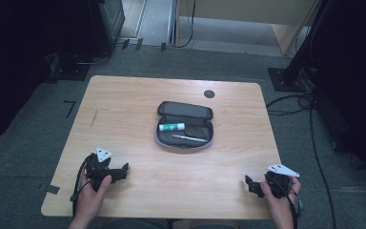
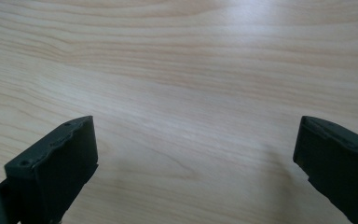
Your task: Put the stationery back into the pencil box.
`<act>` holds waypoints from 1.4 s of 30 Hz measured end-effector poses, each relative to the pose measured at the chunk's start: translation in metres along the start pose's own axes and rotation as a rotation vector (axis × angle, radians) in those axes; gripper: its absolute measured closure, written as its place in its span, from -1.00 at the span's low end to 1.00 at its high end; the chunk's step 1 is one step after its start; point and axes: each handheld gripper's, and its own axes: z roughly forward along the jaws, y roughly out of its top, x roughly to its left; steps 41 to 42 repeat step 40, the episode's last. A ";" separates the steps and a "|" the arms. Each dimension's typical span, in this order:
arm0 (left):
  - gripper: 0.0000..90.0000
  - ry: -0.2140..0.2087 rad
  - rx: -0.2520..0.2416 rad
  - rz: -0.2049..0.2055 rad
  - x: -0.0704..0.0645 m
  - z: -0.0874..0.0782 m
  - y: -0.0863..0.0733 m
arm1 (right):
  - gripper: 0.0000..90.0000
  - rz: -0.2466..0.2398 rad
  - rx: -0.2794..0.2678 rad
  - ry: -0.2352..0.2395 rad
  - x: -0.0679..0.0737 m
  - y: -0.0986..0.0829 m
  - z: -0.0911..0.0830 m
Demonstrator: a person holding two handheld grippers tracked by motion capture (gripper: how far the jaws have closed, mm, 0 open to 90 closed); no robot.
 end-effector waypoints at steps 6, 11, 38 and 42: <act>-1.00 0.000 0.000 0.000 0.000 0.000 0.000 | -1.00 0.021 0.006 -0.017 -0.016 -0.009 -0.004; -1.00 0.001 0.002 0.000 0.000 0.000 0.000 | -1.00 0.035 0.006 -0.029 -0.028 -0.014 -0.008; -1.00 0.004 0.000 -0.003 0.000 0.000 0.000 | -1.00 0.008 -0.017 -0.077 -0.026 -0.015 0.000; -1.00 0.004 0.000 -0.002 0.000 0.000 0.000 | -1.00 0.011 -0.016 -0.079 -0.026 -0.015 0.000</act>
